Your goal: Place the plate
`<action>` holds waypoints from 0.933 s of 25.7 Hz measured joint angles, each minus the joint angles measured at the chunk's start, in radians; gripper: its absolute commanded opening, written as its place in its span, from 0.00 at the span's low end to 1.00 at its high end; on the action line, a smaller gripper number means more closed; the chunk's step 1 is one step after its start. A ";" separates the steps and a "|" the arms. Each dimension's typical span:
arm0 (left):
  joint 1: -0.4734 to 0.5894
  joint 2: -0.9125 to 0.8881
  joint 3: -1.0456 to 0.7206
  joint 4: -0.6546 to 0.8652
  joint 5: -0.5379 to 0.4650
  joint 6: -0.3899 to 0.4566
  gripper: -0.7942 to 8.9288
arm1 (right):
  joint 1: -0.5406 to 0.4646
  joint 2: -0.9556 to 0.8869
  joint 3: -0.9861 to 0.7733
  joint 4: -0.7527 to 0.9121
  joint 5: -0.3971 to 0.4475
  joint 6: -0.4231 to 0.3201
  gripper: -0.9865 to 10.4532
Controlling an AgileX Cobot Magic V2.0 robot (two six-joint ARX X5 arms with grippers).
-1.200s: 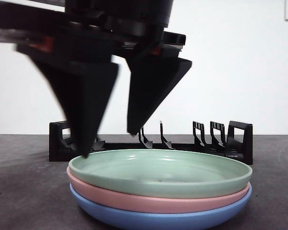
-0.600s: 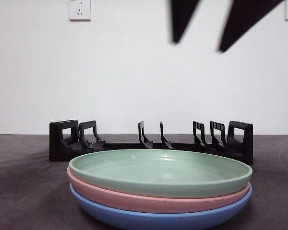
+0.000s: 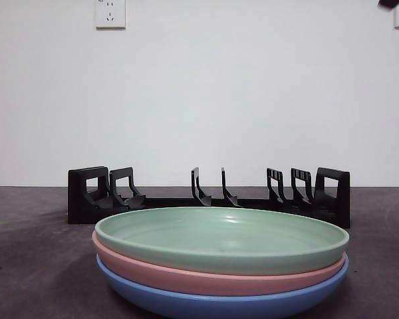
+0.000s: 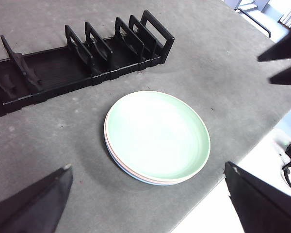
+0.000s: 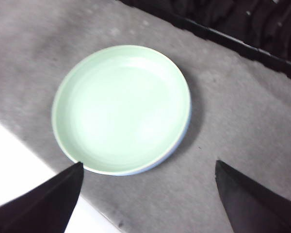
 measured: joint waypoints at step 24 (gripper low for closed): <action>0.000 0.001 0.000 0.000 -0.043 -0.002 0.10 | 0.000 -0.129 0.000 0.065 -0.009 0.031 0.10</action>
